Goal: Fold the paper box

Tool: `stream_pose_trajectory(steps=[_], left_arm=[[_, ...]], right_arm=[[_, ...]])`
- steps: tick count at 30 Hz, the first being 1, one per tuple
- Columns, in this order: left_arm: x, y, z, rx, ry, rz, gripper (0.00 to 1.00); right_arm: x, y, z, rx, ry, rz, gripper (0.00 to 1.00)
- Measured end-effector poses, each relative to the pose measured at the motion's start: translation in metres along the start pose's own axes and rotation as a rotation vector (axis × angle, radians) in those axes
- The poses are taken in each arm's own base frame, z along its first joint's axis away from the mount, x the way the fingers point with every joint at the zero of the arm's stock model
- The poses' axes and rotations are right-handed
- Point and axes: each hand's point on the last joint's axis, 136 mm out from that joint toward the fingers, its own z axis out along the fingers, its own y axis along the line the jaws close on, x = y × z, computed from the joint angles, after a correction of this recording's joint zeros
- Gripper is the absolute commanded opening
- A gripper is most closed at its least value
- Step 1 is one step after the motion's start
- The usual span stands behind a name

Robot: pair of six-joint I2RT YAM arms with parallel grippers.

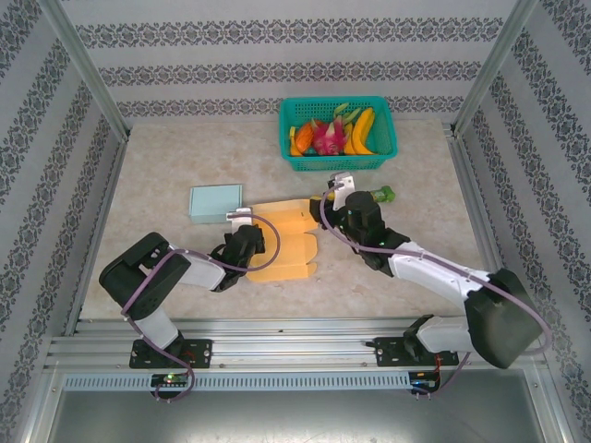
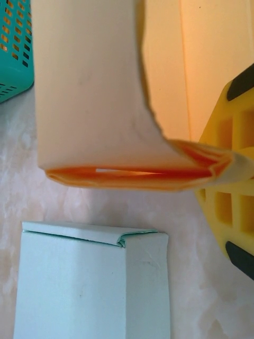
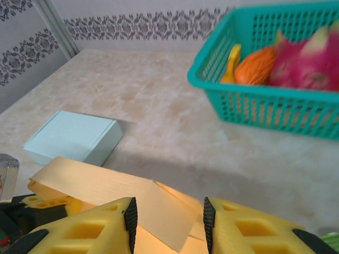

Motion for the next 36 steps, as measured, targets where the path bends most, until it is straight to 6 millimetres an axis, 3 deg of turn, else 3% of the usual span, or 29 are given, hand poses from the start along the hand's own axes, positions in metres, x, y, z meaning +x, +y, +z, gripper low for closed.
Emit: stream_pose_trajectory(steps=[6, 12, 24, 31, 36], left_arm=[[0.001, -0.003, -0.002, 0.003, -0.004, 0.005, 0.00], [0.002, -0.004, -0.003, -0.007, -0.010, 0.014, 0.00], [0.003, -0.006, -0.005, -0.012, -0.015, 0.017, 0.00], [0.003, -0.007, -0.005, -0.014, -0.017, 0.013, 0.00], [0.003, -0.005, -0.005, -0.022, -0.019, 0.014, 0.00]], right_arm=[[0.033, 0.020, 0.022, -0.071, 0.094, 0.098, 0.41], [0.025, 0.041, 0.023, -0.129, 0.063, 0.112, 0.42], [0.025, 0.032, 0.030, -0.052, 0.036, 0.103, 0.44], [0.053, 0.020, 0.047, 0.000, 0.099, 0.100, 0.44], [0.050, 0.029, 0.053, -0.055, 0.077, 0.135, 0.44]])
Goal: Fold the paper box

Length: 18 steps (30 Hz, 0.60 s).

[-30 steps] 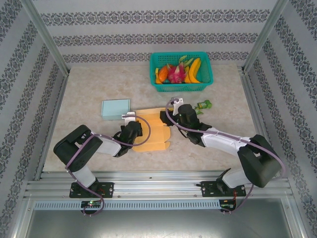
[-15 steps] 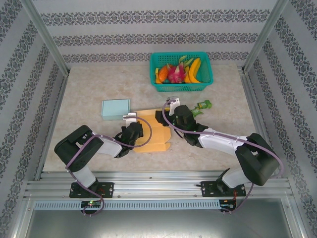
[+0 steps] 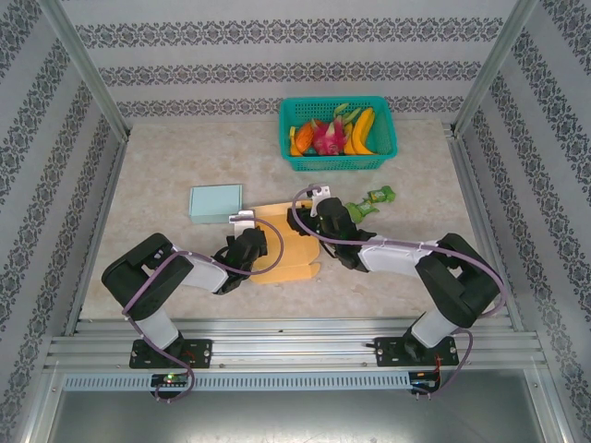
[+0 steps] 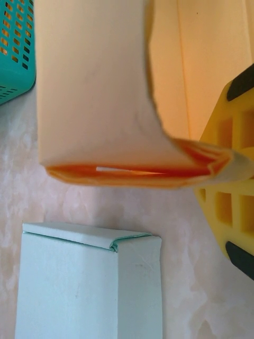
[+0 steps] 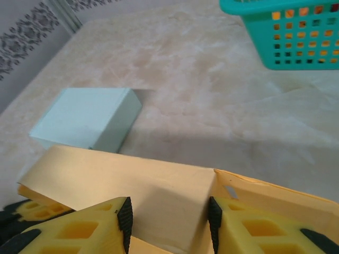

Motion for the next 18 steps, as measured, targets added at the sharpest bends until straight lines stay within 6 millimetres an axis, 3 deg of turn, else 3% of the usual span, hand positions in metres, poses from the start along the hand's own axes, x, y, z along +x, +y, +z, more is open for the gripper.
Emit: stream_pose_trajectory(steps=[4, 8, 12, 18], left_arm=[[0.000, 0.003, 0.000, -0.019, -0.004, -0.007, 0.00], [0.000, 0.004, 0.001, -0.022, -0.006, -0.020, 0.00], [0.000, 0.003, 0.000, -0.019, -0.006, -0.020, 0.00], [0.001, 0.000, -0.001, -0.014, -0.007, -0.016, 0.00]], right_arm=[[-0.007, 0.020, 0.006, -0.121, -0.037, 0.042, 0.44], [0.002, 0.034, 0.012, -0.242, -0.028, 0.095, 0.44], [0.014, 0.029, 0.014, -0.279, 0.002, 0.138, 0.44], [0.031, 0.016, 0.002, -0.254, 0.012, 0.109, 0.45]])
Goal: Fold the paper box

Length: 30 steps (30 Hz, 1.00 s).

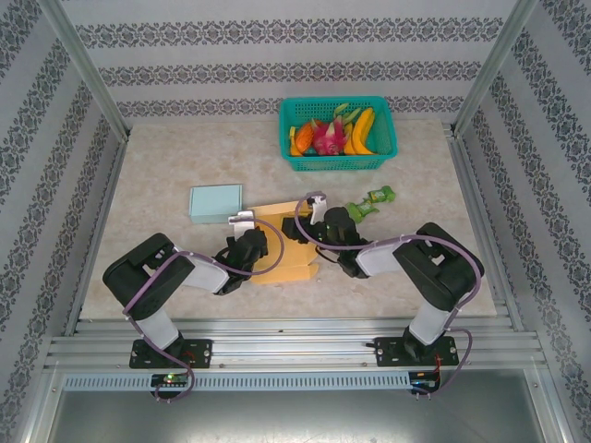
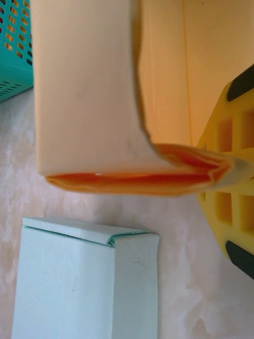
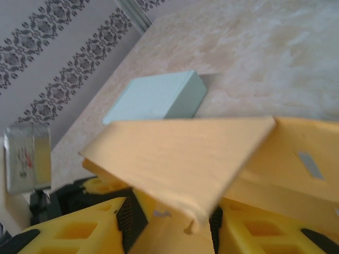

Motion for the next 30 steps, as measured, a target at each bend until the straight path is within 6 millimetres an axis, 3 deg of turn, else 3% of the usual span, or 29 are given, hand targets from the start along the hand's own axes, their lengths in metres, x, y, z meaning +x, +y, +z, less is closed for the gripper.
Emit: stream_pose_trajectory(steps=[8, 15, 25, 30], left_arm=[[0.000, 0.000, 0.000, -0.002, -0.001, 0.001, 0.00], [0.000, 0.000, 0.000, 0.001, 0.001, 0.001, 0.00], [0.001, -0.001, 0.000, 0.008, 0.005, 0.001, 0.00], [0.001, -0.002, 0.000, 0.011, 0.006, 0.001, 0.00]], right_arm=[[-0.002, -0.019, -0.029, 0.135, -0.029, -0.120, 0.46], [-0.008, -0.057, -0.037, 0.278, -0.032, -0.144, 0.46], [-0.006, -0.092, -0.027, 0.360, -0.004, -0.096, 0.46], [0.000, -0.099, -0.025, 0.372, 0.016, -0.075, 0.47]])
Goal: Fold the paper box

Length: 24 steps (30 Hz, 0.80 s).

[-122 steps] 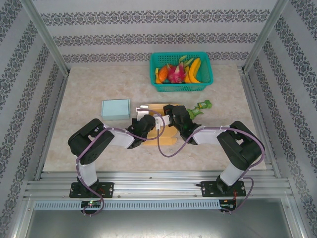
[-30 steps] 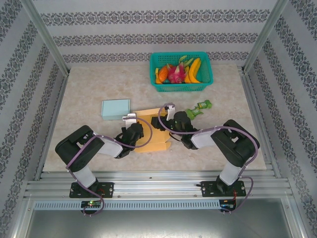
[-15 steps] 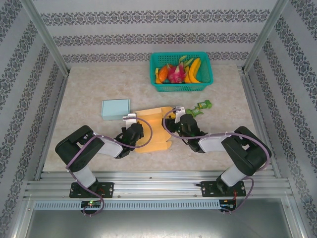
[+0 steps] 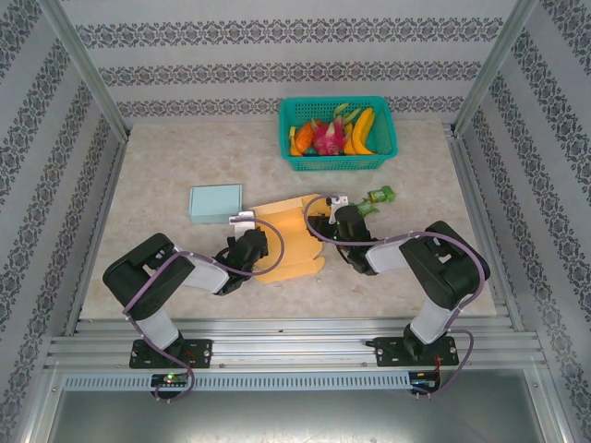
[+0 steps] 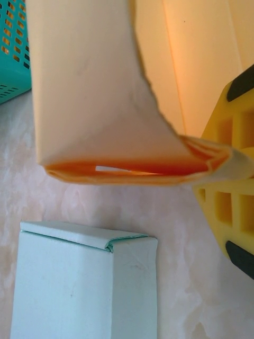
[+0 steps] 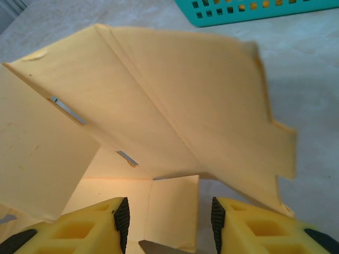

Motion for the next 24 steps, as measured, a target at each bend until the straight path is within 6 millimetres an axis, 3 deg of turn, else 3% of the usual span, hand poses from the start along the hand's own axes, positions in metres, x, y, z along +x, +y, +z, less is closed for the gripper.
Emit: stream_pose_trajectory(steps=[12, 24], left_arm=[[0.000, -0.001, 0.000, 0.003, 0.002, 0.000, 0.00], [0.000, -0.001, 0.000, 0.004, 0.002, 0.000, 0.00]], right_arm=[[0.013, 0.002, 0.013, -0.032, 0.053, 0.057, 0.46], [0.019, 0.047, 0.011, -0.147, 0.059, -0.042, 0.46]])
